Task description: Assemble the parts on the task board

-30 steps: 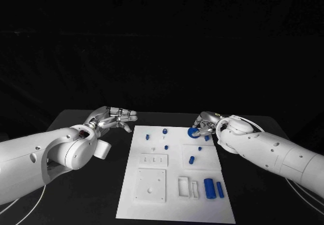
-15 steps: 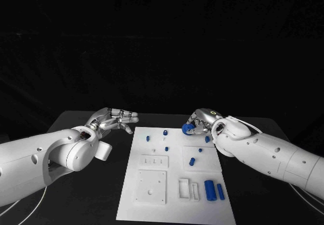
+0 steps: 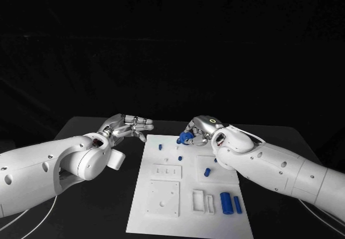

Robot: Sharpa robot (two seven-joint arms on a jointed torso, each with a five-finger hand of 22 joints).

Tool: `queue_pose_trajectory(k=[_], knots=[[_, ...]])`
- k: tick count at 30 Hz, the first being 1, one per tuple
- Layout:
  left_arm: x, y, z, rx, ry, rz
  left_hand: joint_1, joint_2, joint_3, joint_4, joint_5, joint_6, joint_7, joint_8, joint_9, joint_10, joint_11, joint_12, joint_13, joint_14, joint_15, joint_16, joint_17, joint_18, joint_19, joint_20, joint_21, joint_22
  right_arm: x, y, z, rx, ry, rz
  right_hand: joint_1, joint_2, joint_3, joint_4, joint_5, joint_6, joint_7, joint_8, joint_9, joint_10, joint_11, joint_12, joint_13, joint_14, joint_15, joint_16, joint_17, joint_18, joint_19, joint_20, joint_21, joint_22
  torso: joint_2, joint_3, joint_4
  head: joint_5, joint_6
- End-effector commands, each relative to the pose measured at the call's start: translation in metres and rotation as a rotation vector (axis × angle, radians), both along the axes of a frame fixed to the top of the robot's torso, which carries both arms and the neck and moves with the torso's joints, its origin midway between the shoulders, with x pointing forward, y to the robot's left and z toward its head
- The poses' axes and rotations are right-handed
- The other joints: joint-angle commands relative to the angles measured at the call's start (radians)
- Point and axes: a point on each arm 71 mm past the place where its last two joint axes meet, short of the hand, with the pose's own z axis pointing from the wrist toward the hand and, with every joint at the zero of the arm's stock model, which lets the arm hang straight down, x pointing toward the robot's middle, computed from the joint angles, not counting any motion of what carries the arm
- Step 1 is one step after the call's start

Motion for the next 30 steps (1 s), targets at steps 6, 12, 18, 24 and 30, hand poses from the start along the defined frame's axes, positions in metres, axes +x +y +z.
queue_pose_trajectory(k=[6, 12, 18, 24, 30], knots=[[0.000, -0.005, 0.001, -0.004, -0.003, -0.016, 0.005, -0.001, -0.001, -0.001, -0.002, 0.000, -0.001, -0.002, 0.001, -0.008, -0.001, 0.001, 0.002, -0.008, -0.001, 0.003, -0.001, 0.010, -0.004, 0.001, 0.003, -0.001, 0.001, 0.019, -0.014, -0.056, 0.005, 0.021, 0.005, -0.005, 0.009, -0.001, -0.003, 0.042, -0.015, 0.005, 0.007, -0.005, -0.005, -0.005, -0.002, -0.001, -0.006, -0.004, -0.001, -0.004, 0.037, -0.006, 0.005, 0.116, 0.002, 0.0014, 0.0013, 0.011, 0.000], [0.000, -0.006, 0.001, -0.004, -0.002, -0.020, 0.005, -0.001, -0.001, -0.001, -0.002, 0.000, -0.001, -0.002, 0.001, -0.008, -0.001, 0.001, 0.002, -0.008, -0.001, 0.003, -0.001, 0.010, -0.004, 0.001, 0.003, -0.001, 0.003, 0.030, -0.022, -0.070, 0.013, 0.032, 0.004, -0.004, 0.009, -0.001, 0.000, 0.040, -0.015, 0.005, 0.006, -0.006, -0.005, -0.007, -0.003, -0.001, -0.006, -0.004, -0.001, -0.004, 0.037, -0.006, 0.004, 0.116, 0.002, 0.0020, 0.0007, 0.014, -0.002], [0.000, -0.007, 0.001, -0.004, -0.002, -0.021, 0.005, -0.001, -0.001, -0.001, -0.002, 0.000, -0.001, -0.002, 0.001, -0.008, -0.001, 0.001, 0.002, -0.008, -0.001, 0.003, -0.001, 0.010, -0.004, 0.001, 0.003, -0.001, 0.004, 0.037, -0.026, -0.078, 0.017, 0.034, 0.004, -0.004, 0.009, -0.001, 0.000, 0.040, -0.015, 0.005, 0.006, -0.006, -0.005, -0.007, -0.003, -0.001, -0.006, -0.004, -0.001, -0.004, 0.037, -0.006, 0.004, 0.116, 0.002, 0.0016, 0.0014, 0.015, -0.002], [0.000, -0.007, 0.001, -0.004, -0.001, -0.021, 0.005, -0.001, -0.001, -0.001, -0.002, 0.000, -0.001, -0.002, 0.001, -0.008, -0.001, 0.001, 0.002, -0.008, -0.001, 0.003, -0.001, 0.010, -0.004, 0.001, 0.003, -0.001, 0.003, 0.043, -0.028, -0.084, 0.023, 0.046, 0.002, -0.004, 0.009, -0.003, 0.000, 0.039, -0.015, 0.005, 0.007, -0.006, -0.005, -0.007, -0.003, -0.002, -0.006, -0.006, -0.002, -0.002, 0.036, -0.006, 0.001, 0.116, 0.002, 0.0024, -0.0019, 0.018, -0.003], [0.000, -0.007, 0.001, -0.004, -0.001, -0.021, 0.005, -0.001, -0.001, -0.001, -0.002, 0.000, -0.001, -0.002, 0.001, -0.008, -0.001, 0.001, 0.002, -0.008, -0.001, 0.003, -0.001, 0.010, -0.004, 0.001, 0.003, -0.001, 0.003, 0.046, -0.033, -0.099, 0.038, 0.050, 0.001, -0.003, 0.007, -0.003, -0.002, 0.036, -0.014, 0.005, 0.006, -0.007, -0.004, -0.009, -0.004, -0.002, -0.005, -0.008, -0.004, -0.002, 0.036, -0.005, 0.000, 0.115, 0.002, 0.0020, -0.0016, 0.020, -0.002]])
